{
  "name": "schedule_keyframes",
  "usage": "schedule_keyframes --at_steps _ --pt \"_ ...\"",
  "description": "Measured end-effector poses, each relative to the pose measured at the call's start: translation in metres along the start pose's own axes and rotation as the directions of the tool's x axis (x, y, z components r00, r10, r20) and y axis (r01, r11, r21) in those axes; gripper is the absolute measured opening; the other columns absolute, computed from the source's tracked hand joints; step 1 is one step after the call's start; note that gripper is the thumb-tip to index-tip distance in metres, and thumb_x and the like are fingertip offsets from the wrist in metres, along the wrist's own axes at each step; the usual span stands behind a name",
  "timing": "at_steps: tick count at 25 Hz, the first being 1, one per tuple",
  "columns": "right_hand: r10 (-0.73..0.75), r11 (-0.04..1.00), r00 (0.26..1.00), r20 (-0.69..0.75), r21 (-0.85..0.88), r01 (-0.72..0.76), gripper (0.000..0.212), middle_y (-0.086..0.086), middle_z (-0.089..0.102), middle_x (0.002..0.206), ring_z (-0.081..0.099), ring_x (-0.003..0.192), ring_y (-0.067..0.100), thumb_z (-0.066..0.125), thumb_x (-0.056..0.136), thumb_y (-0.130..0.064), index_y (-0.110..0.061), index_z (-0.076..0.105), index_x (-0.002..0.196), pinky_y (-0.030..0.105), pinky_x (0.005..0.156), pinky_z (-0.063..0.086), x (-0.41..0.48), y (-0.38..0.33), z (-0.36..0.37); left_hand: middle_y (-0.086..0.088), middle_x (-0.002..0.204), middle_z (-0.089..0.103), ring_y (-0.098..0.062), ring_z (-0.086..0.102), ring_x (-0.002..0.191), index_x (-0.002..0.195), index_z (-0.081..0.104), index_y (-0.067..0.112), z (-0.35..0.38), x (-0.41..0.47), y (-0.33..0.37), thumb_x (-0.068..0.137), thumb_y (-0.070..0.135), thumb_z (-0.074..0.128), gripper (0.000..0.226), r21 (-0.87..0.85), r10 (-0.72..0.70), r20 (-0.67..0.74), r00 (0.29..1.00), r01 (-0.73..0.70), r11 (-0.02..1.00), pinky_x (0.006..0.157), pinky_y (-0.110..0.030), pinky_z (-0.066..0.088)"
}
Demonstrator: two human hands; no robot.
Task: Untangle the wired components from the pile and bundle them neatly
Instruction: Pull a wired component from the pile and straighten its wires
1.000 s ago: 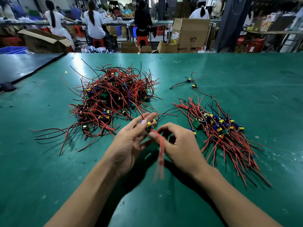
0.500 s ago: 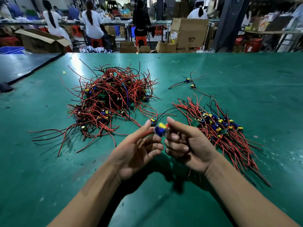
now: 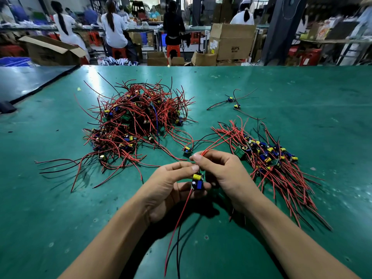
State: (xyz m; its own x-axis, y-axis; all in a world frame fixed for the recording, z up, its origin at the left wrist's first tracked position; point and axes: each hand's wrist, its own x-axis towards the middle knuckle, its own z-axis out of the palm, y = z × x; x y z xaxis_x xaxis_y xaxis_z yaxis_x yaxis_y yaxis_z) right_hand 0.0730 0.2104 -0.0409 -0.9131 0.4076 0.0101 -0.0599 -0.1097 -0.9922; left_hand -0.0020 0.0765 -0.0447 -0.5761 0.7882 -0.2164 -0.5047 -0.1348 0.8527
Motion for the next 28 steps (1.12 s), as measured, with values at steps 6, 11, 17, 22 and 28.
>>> schedule_keyframes --at_steps 6,11,17,22,28 --pt "0.113 0.971 0.993 0.023 0.209 -0.116 0.031 -0.003 0.026 0.054 0.019 0.037 0.005 0.068 0.079 -0.044 -0.016 0.074 0.067 0.017 0.038 0.020 0.004 -0.003 0.000 -0.011 0.073 0.068 -0.023 0.067 0.055 0.075 0.073 0.011 0.006 -0.002 0.000 0.071 0.012 0.071 0.004 0.073 -0.005 0.005 1.000 0.005 0.997 0.045 -0.024 0.052" --pt "0.289 0.868 0.955 0.060 0.405 -0.288 0.042 -0.009 0.032 0.047 0.024 0.030 0.002 0.065 0.077 -0.051 -0.017 0.067 0.052 0.015 0.032 0.024 0.008 -0.005 0.000 -0.016 0.078 0.069 -0.023 0.068 0.057 0.078 0.071 0.011 0.005 -0.002 -0.001 0.076 0.010 0.068 0.004 0.052 -0.028 0.062 0.998 0.024 0.998 0.049 -0.023 0.053" --pt "0.008 0.986 0.992 -0.127 -0.165 -0.029 0.043 0.007 0.032 0.055 0.028 0.048 0.016 0.068 0.083 -0.055 -0.018 0.071 0.059 0.027 0.048 0.023 0.005 0.000 -0.008 -0.022 0.094 0.072 -0.028 0.072 0.069 0.090 0.066 0.005 0.004 0.000 -0.003 0.076 0.011 0.067 0.014 0.091 -0.050 -0.007 0.999 0.051 0.995 0.063 -0.030 0.059" --pt "-0.156 0.848 0.976 -0.154 -0.527 0.052 0.041 0.000 0.060 0.056 0.047 0.052 0.006 0.062 0.095 -0.047 -0.017 0.073 0.069 0.024 0.054 0.040 0.005 0.007 -0.009 -0.021 0.078 0.069 -0.026 0.066 0.058 0.094 0.061 -0.003 0.008 0.001 -0.007 0.091 0.006 0.058 0.010 0.118 -0.019 -0.082 0.996 0.029 0.993 0.058 -0.031 0.058" --pt "0.078 0.930 0.996 -0.033 -0.357 -0.085 0.038 0.010 0.059 0.056 0.058 0.049 0.022 0.063 0.097 -0.038 -0.004 0.072 0.082 0.031 0.050 0.049 0.003 0.010 -0.003 -0.017 0.072 0.068 -0.023 0.063 0.054 0.093 0.062 -0.010 0.008 0.000 -0.014 0.094 0.002 0.055 0.013 0.279 0.123 -0.099 0.987 -0.091 0.956 0.054 -0.029 0.055"
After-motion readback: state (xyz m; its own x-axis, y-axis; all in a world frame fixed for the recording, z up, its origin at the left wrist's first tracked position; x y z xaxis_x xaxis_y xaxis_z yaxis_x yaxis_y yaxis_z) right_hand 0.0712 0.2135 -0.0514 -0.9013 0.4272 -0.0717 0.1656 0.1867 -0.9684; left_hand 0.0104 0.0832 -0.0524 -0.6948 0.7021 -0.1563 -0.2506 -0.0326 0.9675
